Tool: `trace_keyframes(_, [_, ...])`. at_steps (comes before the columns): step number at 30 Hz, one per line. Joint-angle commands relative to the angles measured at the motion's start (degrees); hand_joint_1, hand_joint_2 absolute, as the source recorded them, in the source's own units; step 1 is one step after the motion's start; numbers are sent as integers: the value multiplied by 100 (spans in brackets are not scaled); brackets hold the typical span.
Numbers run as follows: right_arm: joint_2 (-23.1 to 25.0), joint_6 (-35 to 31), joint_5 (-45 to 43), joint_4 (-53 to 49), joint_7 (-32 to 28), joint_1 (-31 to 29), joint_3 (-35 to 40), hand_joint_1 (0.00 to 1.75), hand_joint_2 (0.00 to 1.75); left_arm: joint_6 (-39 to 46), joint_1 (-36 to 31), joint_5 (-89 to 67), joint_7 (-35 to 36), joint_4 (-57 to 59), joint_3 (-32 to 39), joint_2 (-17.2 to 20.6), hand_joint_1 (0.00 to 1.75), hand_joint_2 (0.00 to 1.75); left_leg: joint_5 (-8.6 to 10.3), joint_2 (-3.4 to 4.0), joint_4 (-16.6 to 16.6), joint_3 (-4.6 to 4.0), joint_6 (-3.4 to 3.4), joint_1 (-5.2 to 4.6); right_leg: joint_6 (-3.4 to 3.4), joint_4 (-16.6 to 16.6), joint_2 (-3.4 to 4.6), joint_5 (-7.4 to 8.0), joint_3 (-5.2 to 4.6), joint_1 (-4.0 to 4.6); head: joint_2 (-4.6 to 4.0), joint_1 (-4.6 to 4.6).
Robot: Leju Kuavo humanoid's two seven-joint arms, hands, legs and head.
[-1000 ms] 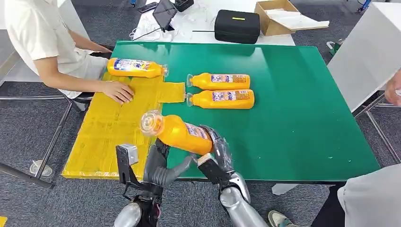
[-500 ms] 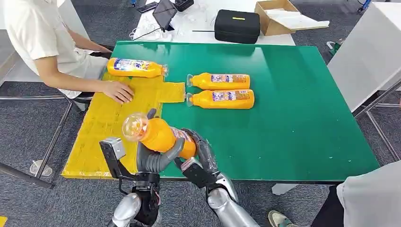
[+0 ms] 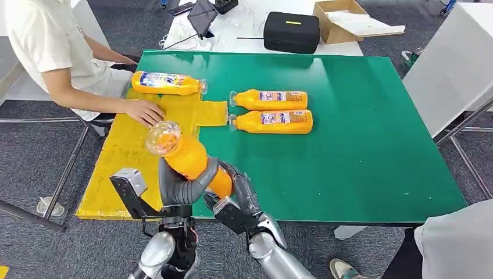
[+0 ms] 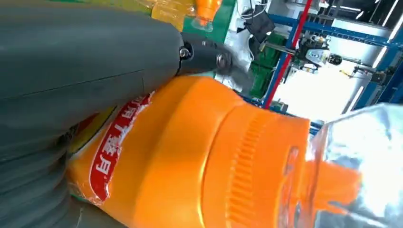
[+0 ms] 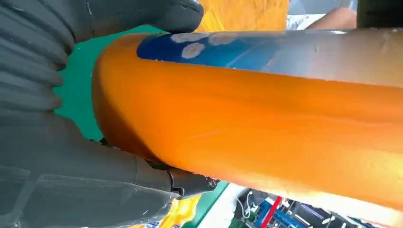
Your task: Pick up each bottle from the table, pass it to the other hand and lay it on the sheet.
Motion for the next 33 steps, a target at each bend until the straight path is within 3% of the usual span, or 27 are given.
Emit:
trace_keyframes(1, [-144,101,-139,46,-22,-136,279,175,175,-386,-216,284,285,86,-67,153,175,175,-6,-2,1,19,1,0,-8,1,1,-6,19,1,0,-2])
trace_keyframes(10, [-247,535,-575,-557,20,30,274,175,175,-905,-117,515,548,140,-87,210,175,175,-10,-7,1,25,1,2,-11,1,-4,-12,27,3,0,-2])
trace_keyframes(11, [-249,634,-685,-590,41,43,252,148,175,-948,-86,569,592,154,-60,241,175,175,-6,-3,-1,18,1,1,-8,-1,-1,-7,18,1,0,-2])
trace_keyframes(12, [-261,673,-692,-574,49,30,276,16,175,-1053,-49,730,677,162,-5,245,175,175,-5,-4,-2,17,1,-1,-7,-1,-2,-6,18,0,0,0])
trace_keyframes(13, [-245,690,-741,-562,74,36,245,0,175,-1125,-36,837,725,151,30,253,175,175,-4,1,-4,15,1,-3,-5,-2,3,-3,13,-2,0,-2])
trace_keyframes(16, [-181,633,-962,-545,42,112,76,0,175,-1320,50,1078,825,-102,170,333,175,175,-3,4,-2,10,0,-2,-5,-1,5,-2,9,-1,0,-2])
trace_keyframes(17, [-157,556,-1040,-520,43,148,-12,0,0,-1291,106,1050,814,-259,239,382,175,175,-8,6,0,18,0,0,-9,1,8,-6,16,1,0,0])
trace_keyframes(20, [-178,311,-1122,-413,-86,230,-210,0,0,-977,201,688,681,-530,512,457,175,175,-10,8,1,20,0,0,-10,3,10,-8,17,1,0,0])
trace_keyframes(23, [-257,-431,-1034,-433,-542,460,-553,0,0,-692,172,359,576,-521,861,468,175,175,-7,2,-4,21,0,0,-8,-1,4,-7,20,1,0,0])
trace_keyframes(25, [-328,-591,-1100,-725,-542,625,-651,0,0,-677,182,313,568,-528,952,485,175,175,-6,-2,-6,26,0,0,-9,-4,1,-7,24,1,0,0])
trace_keyframes(27, [-512,-1526,-1181,-1589,-542,1166,-1022,0,0,-335,423,-320,395,-748,1322,424,175,175,-9,-9,-6,32,0,1,-11,-4,-6,-11,32,2,0,0])
trace_keyframes(28, [-616,-1484,-1224,-1725,-542,1265,-1028,0,0,-341,475,-322,399,-814,1370,450,175,175,-6,-14,-4,21,1,-1,-8,-3,-12,-11,23,0,0,0])
trace_keyframes(29, [-655,-1867,-1121,-1957,-542,1410,-1188,0,0,-183,536,-664,345,-865,1499,445,175,175,-6,-13,-3,17,2,0,-7,-3,-11,-10,20,0,0,0])
trace_keyframes(30, [-500,-1867,-776,-2233,-542,1575,-1717,0,0,52,573,-884,294,-876,1595,436,175,175,-1,-9,-5,6,1,-3,-3,-3,-8,-5,6,-3,0,0])
trace_keyframes(33, [-573,-1867,-816,-2339,-542,1671,-1710,0,0,42,609,-865,304,-908,1669,503,175,175,-4,-12,-4,5,1,-3,-6,-2,-10,-8,8,-3,0,0])
